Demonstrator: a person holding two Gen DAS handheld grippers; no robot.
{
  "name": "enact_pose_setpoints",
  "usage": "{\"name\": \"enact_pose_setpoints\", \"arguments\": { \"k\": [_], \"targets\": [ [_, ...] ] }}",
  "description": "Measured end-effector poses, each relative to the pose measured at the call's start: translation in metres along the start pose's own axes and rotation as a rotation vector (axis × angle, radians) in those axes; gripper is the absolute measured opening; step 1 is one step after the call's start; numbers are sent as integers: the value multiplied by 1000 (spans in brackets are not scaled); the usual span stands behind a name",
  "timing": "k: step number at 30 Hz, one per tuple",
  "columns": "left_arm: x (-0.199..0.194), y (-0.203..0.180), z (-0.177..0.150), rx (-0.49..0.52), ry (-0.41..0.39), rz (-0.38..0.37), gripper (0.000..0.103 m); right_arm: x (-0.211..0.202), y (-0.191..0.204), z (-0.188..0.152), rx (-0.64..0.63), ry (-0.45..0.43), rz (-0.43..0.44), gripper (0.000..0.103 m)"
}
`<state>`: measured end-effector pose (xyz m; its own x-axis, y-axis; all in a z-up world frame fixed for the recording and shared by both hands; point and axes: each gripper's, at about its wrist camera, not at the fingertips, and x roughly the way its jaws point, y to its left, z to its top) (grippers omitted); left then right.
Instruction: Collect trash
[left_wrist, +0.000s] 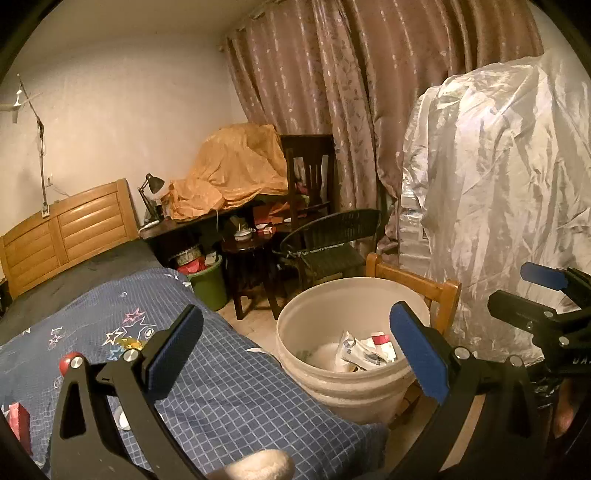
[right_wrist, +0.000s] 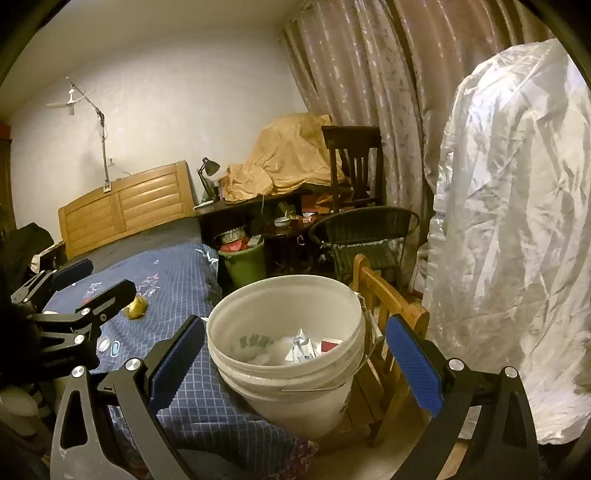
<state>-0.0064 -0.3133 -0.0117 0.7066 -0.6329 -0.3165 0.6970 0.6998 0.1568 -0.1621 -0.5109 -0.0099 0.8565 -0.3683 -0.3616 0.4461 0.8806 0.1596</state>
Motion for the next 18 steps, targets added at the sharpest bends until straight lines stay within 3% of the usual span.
{"name": "enact_pose_setpoints", "arguments": {
  "k": [18],
  "targets": [
    [3,-4,-3,15,11,-13,98,0,-1,-3,5,4,0,98]
  ]
}}
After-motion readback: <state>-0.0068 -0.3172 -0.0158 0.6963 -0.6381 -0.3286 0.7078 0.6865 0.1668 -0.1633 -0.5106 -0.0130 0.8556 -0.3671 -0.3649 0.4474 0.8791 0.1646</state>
